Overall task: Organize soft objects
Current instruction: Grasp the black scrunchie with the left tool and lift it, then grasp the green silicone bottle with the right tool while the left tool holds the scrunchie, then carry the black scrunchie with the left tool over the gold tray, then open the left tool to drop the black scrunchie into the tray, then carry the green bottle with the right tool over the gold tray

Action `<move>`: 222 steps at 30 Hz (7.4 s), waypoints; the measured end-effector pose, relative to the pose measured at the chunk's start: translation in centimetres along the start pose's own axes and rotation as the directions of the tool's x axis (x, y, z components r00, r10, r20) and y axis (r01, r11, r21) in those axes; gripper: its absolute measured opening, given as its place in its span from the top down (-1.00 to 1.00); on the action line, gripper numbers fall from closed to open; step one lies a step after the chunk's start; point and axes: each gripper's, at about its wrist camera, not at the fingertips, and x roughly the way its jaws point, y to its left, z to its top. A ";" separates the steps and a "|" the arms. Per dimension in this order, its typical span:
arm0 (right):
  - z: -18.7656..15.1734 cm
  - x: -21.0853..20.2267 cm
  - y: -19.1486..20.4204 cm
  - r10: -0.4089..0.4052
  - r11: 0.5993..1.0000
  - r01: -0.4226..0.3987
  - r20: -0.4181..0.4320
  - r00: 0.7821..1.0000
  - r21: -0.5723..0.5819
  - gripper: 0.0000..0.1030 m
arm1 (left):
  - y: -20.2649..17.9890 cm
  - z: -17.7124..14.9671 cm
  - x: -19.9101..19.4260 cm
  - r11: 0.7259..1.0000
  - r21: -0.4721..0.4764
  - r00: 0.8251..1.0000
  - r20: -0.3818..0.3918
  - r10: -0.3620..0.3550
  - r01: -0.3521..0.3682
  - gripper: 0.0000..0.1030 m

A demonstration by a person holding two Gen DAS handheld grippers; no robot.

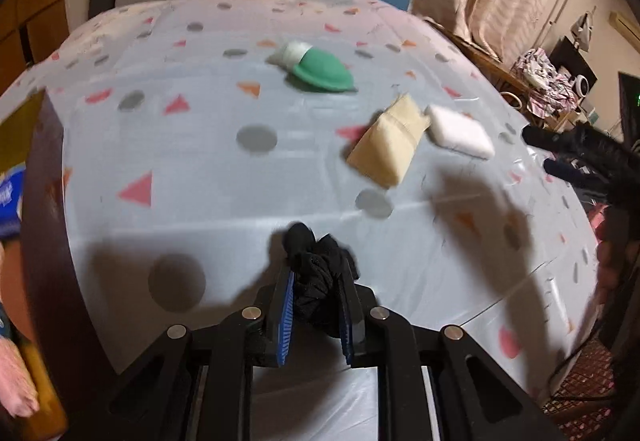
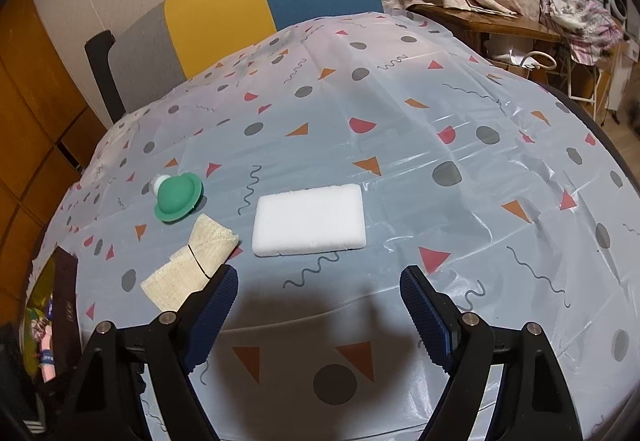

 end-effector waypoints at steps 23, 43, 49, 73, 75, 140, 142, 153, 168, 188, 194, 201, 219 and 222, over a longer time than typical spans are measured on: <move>3.5 5.4 12.0 0.193 0.930 -0.218 -0.110 0.975 -0.297 -0.70 | 0.1 -1.8 0.3 0.999 0.051 0.988 0.151 -0.020 0.012 0.66; 6.6 17.1 19.9 -0.023 0.859 -0.105 -0.242 0.970 -0.502 0.07 | 1.3 -1.7 0.4 0.996 0.003 0.984 0.157 -0.085 0.085 0.65; 3.8 11.4 19.5 0.037 0.819 -0.131 -0.176 0.984 -0.559 0.08 | 1.2 -1.8 0.4 0.997 0.010 0.984 0.160 -0.076 0.076 0.65; -6.9 4.3 8.4 -0.119 0.840 0.041 -0.110 0.987 -0.541 0.06 | -0.3 -1.7 -0.4 0.998 0.039 0.988 0.152 0.042 -0.049 0.67; -7.1 4.3 8.5 -0.120 0.831 0.044 -0.102 0.987 -0.555 0.06 | -0.6 -1.6 -1.4 0.997 0.046 0.984 0.174 0.046 -0.054 0.68; -7.2 4.6 8.3 -0.129 0.822 0.063 -0.077 0.989 -0.566 0.03 | 21.7 -8.8 -19.1 0.822 -0.561 0.939 0.222 0.264 -0.098 0.68; -7.2 4.6 8.3 -0.130 0.821 0.064 -0.077 0.989 -0.567 0.03 | 21.6 -8.4 -17.7 0.830 -0.548 0.947 0.198 0.252 -0.106 0.68; -7.2 4.6 8.3 -0.131 0.821 0.066 -0.076 0.988 -0.567 0.03 | 26.0 -5.1 -12.3 0.818 -0.504 0.932 0.063 0.356 -0.278 0.67; -7.3 4.5 8.5 -0.141 0.817 0.077 -0.069 0.988 -0.572 0.03 | 22.1 -6.2 -16.9 0.815 -0.453 0.882 0.118 0.456 -0.361 0.25; -6.3 1.8 11.0 -0.076 0.848 0.027 -0.071 0.995 -0.529 0.05 | 20.5 -9.0 -21.3 0.812 -0.450 0.853 0.180 0.490 -0.372 0.19; -6.3 -1.0 17.5 0.059 0.810 -0.077 -0.050 0.997 -0.581 0.05 | 21.1 -9.7 -21.5 0.804 -0.468 0.854 0.174 0.491 -0.367 0.19; -7.8 -2.8 24.9 0.204 0.749 -0.207 -0.078 0.976 -0.629 0.05 | 21.6 -10.3 -21.7 0.799 -0.472 0.853 0.165 0.495 -0.373 0.19; -11.1 -0.9 39.5 0.318 0.639 -0.378 -0.217 0.923 -0.670 0.04 | 23.3 -11.5 -22.4 0.782 -0.513 0.854 0.163 0.494 -0.354 0.19; -11.3 0.5 41.1 0.298 0.645 -0.376 -0.234 0.925 -0.665 0.00 | 23.7 -11.7 -22.4 0.777 -0.522 0.856 0.156 0.493 -0.352 0.19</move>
